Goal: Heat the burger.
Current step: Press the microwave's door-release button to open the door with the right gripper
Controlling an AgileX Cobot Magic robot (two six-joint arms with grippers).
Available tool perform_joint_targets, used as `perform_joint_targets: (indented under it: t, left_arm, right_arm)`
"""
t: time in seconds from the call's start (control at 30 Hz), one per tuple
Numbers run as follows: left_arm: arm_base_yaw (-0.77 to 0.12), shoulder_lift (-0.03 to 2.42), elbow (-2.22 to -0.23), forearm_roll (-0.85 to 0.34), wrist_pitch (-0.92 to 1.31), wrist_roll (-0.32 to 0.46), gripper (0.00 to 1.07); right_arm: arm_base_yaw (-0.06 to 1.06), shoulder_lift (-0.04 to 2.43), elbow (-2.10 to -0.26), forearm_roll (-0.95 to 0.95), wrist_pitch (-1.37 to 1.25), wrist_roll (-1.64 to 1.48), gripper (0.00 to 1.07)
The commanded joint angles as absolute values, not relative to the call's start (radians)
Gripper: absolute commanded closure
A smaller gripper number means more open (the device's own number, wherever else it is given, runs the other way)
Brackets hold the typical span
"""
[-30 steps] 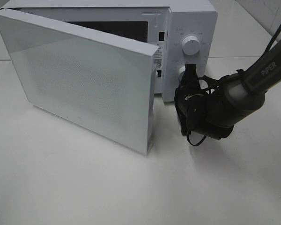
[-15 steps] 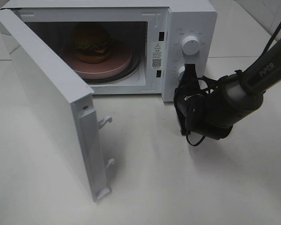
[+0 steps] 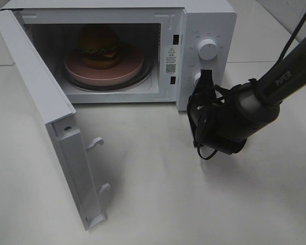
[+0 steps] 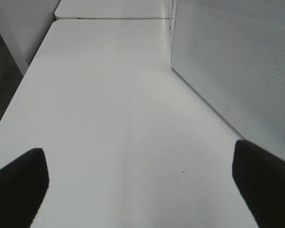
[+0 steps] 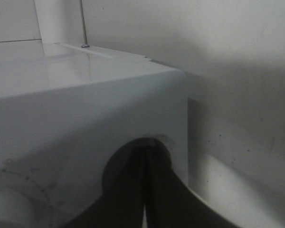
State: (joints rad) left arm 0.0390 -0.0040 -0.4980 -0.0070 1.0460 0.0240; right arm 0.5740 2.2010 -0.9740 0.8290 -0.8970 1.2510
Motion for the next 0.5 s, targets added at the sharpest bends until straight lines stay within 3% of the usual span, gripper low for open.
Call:
perform_joint_targets:
  t: [0.03,0.5]
  left_arm:
    - [0.04,-0.025,-0.5,-0.007,1.038,0.018,0.03]
    - [0.04,-0.025,-0.5,-0.007,1.038,0.018,0.03]
  right_arm:
    - [0.553,2.2,-1.042,0.717,-1.071,1.256,1.06]
    - [0.575,2.077,-0.858,0.717,-0.875,1.263,1.06]
